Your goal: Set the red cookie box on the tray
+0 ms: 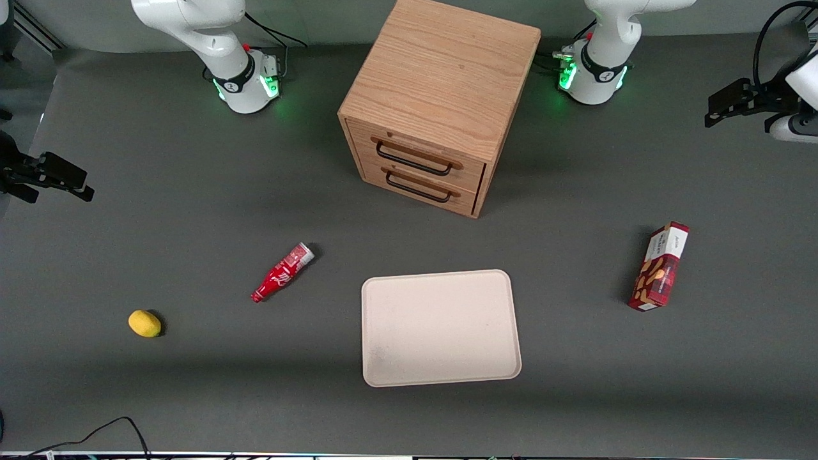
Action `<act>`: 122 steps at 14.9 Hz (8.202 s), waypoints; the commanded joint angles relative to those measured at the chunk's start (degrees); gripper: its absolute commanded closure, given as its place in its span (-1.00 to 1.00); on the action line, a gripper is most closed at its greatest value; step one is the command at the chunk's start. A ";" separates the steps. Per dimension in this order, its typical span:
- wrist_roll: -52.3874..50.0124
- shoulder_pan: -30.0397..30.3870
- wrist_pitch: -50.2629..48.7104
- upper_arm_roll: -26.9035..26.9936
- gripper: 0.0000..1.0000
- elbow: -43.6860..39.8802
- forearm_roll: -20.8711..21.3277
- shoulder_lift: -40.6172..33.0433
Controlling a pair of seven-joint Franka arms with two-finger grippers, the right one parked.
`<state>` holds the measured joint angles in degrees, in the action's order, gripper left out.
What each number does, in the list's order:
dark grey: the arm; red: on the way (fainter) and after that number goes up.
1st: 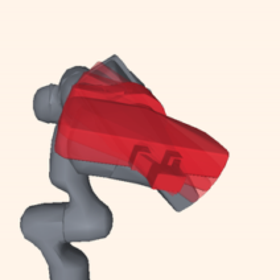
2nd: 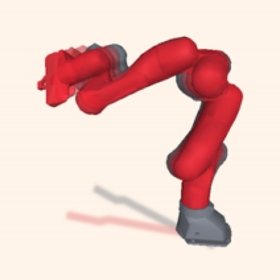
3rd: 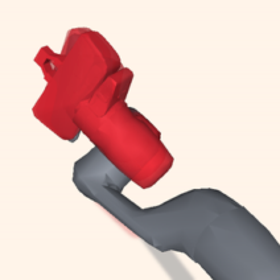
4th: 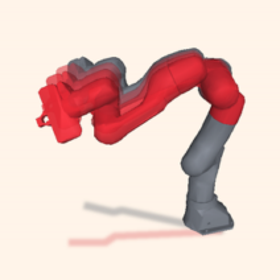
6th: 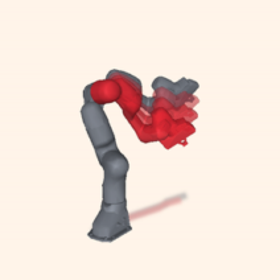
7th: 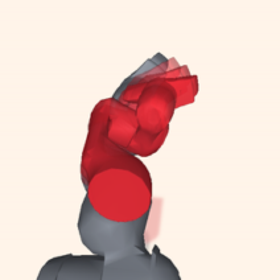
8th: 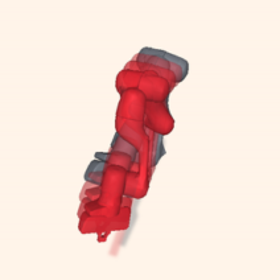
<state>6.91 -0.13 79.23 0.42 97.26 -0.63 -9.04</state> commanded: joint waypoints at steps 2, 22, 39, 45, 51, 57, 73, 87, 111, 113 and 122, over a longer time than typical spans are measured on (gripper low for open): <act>-0.84 -0.04 -1.10 -0.16 -1.00 -1.63 0.54 0.51; 29.48 0.57 36.38 8.99 -1.00 12.58 -3.14 22.21; 31.85 0.84 65.09 5.03 1.00 21.66 -6.41 34.35; 31.85 0.92 60.54 5.29 1.00 19.21 -6.84 33.13; 28.09 0.84 32.26 6.26 1.00 4.98 -7.46 26.11; 2.90 0.13 5.78 -0.49 1.00 -16.20 -6.58 23.89; -42.76 -2.33 41.94 -26.70 1.00 -16.14 12.30 46.82; -53.49 -4.26 58.49 -26.35 -0.43 -15.96 29.10 57.82; -10.90 0.31 -2.56 -3.86 -1.00 -18.78 -1.84 15.30; -5.62 0.22 -4.79 -1.22 -1.00 -14.76 -1.31 10.30; -3.83 0.13 3.66 -0.68 -1.00 8.57 -0.26 -8.28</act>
<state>2.29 0.61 81.57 -0.79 102.72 -1.37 -14.15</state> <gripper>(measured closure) 0.000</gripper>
